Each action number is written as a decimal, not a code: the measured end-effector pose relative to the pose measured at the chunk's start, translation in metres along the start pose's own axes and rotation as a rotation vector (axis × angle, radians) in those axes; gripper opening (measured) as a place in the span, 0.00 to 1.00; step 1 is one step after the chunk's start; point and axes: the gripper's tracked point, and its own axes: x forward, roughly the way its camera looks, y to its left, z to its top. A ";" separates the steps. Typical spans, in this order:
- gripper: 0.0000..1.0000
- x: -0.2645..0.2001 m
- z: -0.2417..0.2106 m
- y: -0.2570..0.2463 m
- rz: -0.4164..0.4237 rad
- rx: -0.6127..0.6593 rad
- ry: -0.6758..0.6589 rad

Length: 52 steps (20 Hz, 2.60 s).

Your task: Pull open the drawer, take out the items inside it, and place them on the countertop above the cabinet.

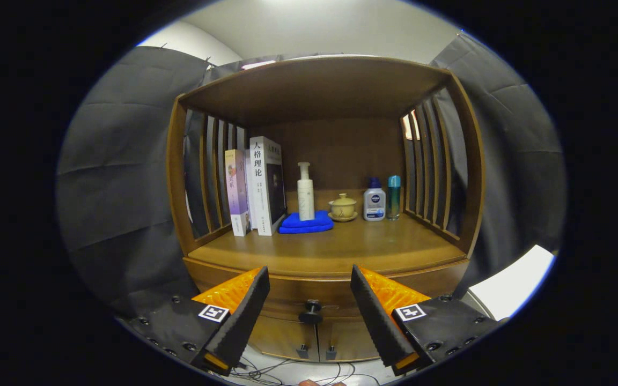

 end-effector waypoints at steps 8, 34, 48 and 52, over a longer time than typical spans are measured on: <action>0.97 0.024 -0.035 -0.018 -0.045 0.040 0.023; 0.39 0.083 -0.133 -0.011 -0.051 -0.032 0.219; 0.34 0.061 -0.138 -0.009 -0.064 -0.088 0.200; 0.34 0.040 -0.142 -0.008 -0.054 -0.124 0.201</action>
